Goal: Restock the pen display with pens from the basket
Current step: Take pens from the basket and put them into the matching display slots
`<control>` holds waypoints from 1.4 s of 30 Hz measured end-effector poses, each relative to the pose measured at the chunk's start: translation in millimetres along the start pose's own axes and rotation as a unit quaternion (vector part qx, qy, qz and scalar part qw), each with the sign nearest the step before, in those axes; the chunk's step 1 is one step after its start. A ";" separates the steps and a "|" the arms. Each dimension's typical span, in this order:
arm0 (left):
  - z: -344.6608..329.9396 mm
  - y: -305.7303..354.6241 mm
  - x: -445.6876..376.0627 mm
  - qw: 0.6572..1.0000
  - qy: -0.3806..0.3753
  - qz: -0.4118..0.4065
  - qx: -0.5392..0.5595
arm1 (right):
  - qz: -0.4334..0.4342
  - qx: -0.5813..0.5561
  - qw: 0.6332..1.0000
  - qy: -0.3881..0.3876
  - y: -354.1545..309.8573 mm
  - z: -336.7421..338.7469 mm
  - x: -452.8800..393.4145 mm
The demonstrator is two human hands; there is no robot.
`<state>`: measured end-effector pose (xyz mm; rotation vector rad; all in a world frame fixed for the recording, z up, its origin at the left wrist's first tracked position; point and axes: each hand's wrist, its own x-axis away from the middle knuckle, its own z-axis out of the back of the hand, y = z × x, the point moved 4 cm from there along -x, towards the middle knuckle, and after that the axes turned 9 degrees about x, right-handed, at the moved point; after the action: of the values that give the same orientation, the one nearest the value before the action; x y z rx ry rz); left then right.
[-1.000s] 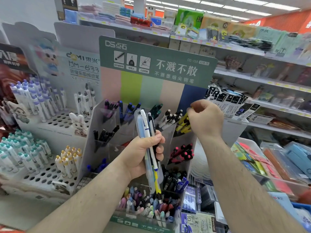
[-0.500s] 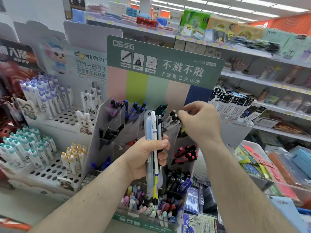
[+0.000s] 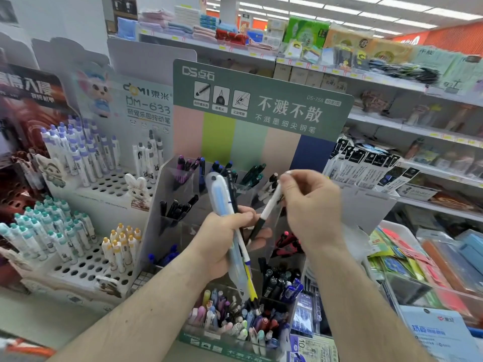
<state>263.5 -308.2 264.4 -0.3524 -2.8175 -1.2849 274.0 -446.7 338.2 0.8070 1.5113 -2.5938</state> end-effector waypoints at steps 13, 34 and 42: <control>4.5 8.3 -6.3 0.967 -0.085 0.071 0.229 | -0.269 -0.306 0.913 0.024 12.3 12.4 3.5; 14.1 16.0 -7.8 0.997 -0.050 0.009 0.050 | -0.039 0.258 0.965 0.020 9.8 -9.0 -64.5; 14.7 17.6 -4.1 0.997 -0.077 0.000 0.008 | -0.085 0.363 0.925 -0.071 6.1 -20.5 -79.8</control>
<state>272.3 -286.9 267.3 -0.4698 -2.9508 -1.2874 353.3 -451.1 361.1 0.4930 0.5704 -3.2874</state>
